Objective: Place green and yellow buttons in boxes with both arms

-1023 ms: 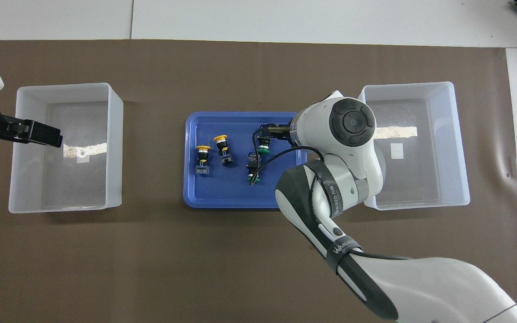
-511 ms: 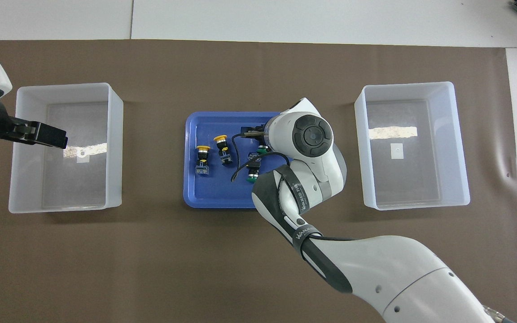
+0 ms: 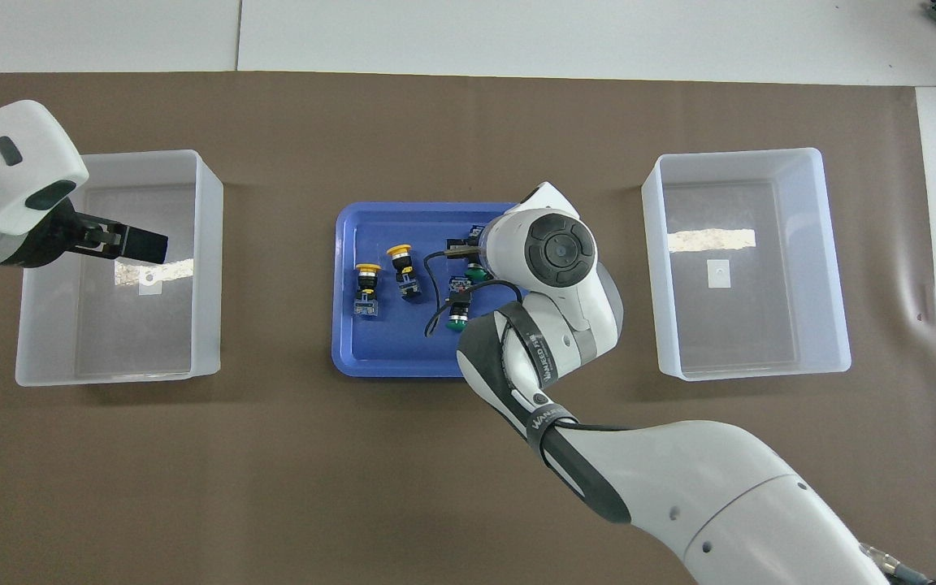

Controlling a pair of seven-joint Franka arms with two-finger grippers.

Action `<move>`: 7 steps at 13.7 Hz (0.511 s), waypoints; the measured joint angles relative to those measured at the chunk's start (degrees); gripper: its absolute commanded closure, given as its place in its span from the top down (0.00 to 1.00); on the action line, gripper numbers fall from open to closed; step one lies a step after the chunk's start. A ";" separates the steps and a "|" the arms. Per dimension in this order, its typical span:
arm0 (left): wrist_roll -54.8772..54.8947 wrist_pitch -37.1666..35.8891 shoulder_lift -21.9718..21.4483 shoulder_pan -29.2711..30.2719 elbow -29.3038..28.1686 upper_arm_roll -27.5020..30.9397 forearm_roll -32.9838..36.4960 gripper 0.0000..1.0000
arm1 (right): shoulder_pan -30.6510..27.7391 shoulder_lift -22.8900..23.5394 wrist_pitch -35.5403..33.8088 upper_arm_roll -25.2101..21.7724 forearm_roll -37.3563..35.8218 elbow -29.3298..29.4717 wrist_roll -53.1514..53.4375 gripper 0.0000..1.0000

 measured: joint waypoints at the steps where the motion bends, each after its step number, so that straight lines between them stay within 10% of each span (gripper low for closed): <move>1: -0.70 2.64 0.00 -1.05 -1.77 -0.11 -0.01 1.00 | -0.01 -0.06 -0.36 -0.09 0.00 0.07 0.00 0.00; 7: -10.12 20.24 3.32 -8.80 -11.79 -0.33 -0.05 1.00 | -2.84 -6.27 -11.31 -0.58 0.68 2.34 0.08 0.00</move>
